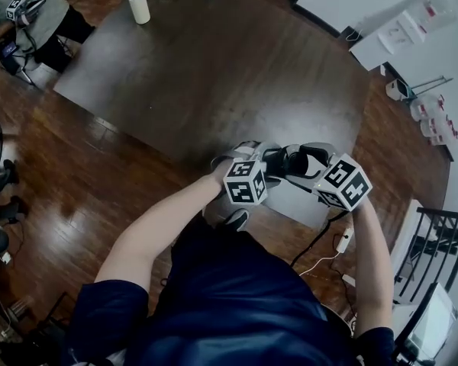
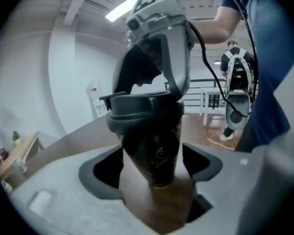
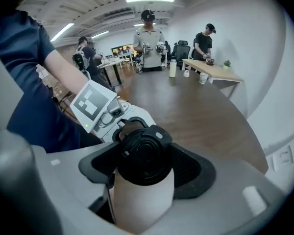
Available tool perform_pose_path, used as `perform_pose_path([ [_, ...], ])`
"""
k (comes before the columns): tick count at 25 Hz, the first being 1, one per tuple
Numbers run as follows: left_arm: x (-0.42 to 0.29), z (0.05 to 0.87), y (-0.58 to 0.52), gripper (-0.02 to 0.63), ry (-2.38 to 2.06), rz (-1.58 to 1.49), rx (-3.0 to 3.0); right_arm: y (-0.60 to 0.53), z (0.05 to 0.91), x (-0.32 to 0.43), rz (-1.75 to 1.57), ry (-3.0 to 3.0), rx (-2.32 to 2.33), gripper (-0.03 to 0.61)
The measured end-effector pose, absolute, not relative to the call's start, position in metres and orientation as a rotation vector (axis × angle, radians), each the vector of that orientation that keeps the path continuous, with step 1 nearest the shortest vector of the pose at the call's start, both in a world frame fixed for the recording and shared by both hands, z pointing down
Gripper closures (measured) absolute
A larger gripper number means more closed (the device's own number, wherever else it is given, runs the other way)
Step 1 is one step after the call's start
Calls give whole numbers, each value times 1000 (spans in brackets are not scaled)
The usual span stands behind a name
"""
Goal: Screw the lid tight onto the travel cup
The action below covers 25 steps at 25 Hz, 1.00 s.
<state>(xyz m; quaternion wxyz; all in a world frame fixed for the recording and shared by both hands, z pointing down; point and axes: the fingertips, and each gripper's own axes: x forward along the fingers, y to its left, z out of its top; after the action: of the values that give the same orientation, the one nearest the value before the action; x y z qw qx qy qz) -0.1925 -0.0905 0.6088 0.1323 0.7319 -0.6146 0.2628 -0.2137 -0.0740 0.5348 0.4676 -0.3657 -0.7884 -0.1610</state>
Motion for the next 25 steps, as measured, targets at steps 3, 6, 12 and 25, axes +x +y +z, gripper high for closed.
perform_pose_path([
  [3, -193, 607, -95, 250, -1868, 736, 2051, -79, 535, -214, -337, -1967, -814, 243],
  [6, -191, 604, -100, 262, -2047, 590, 1838, -91, 532, -214, -138, -2098, -551, 242],
  [12, -186, 602, -90, 221, -2000, 550, 1860, -86, 533, -212, -165, -2103, -572, 242],
  [25, -193, 604, -90, 232, -1889, 595, 1930, -71, 536, -215, -198, -2118, -658, 242],
])
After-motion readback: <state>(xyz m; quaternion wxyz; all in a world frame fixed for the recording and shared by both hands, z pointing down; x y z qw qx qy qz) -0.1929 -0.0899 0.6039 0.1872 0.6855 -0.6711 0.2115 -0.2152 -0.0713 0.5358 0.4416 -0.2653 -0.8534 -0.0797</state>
